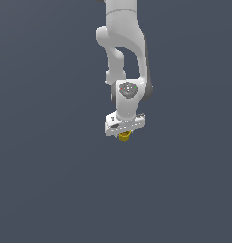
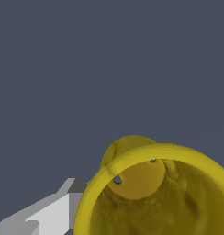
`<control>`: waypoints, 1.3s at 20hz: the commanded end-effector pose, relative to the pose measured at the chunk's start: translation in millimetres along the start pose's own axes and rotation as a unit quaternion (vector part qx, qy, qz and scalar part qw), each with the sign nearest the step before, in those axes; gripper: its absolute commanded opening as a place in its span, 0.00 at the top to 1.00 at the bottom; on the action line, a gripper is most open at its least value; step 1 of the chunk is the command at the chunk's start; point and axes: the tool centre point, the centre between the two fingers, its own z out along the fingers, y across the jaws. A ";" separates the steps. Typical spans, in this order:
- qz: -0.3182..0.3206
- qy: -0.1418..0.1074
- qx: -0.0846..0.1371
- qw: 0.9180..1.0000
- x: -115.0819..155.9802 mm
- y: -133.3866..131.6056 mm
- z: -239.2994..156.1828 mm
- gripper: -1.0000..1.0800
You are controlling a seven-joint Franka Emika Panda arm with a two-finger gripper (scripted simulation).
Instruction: Pick up the object and move it to a goal position.
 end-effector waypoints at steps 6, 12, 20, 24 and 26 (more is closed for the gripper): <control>-0.001 0.001 0.000 1.000 -7.8 -65.0 -14.5 1.00; -0.001 0.001 0.000 1.000 -15.4 -132.0 -29.1 1.00; -0.001 0.001 0.000 1.000 -19.8 -188.9 -41.6 1.00; -0.001 0.001 0.000 1.000 -20.2 -201.7 -44.4 1.00; -0.001 0.001 0.000 1.000 -19.9 -204.2 -44.8 1.00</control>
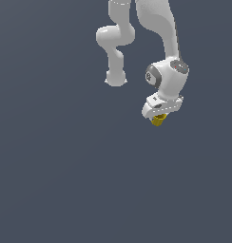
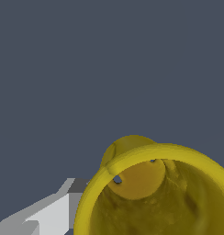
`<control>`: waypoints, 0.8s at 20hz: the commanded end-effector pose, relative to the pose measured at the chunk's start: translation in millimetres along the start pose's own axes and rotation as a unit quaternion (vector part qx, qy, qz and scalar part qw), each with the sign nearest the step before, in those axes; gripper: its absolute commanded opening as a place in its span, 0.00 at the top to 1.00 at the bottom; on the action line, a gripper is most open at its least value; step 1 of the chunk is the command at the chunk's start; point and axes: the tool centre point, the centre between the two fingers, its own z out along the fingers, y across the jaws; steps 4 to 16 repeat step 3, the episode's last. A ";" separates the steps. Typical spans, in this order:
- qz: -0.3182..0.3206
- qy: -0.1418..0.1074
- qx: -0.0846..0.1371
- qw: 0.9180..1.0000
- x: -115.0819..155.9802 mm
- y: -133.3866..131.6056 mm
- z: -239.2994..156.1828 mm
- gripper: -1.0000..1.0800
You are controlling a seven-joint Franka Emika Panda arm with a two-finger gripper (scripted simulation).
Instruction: Pick up the object and move it to a goal position.
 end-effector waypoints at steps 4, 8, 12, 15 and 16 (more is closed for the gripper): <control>0.001 0.000 0.000 1.000 1.4 -1.8 -0.9 1.00; 0.001 0.000 0.000 1.000 1.4 -1.8 -0.9 1.00; 0.001 0.000 0.000 1.000 1.4 -1.8 -0.9 1.00; 0.001 0.000 0.000 1.000 1.4 -1.8 -0.9 1.00; 0.001 0.000 0.000 1.000 1.4 -1.8 -0.9 1.00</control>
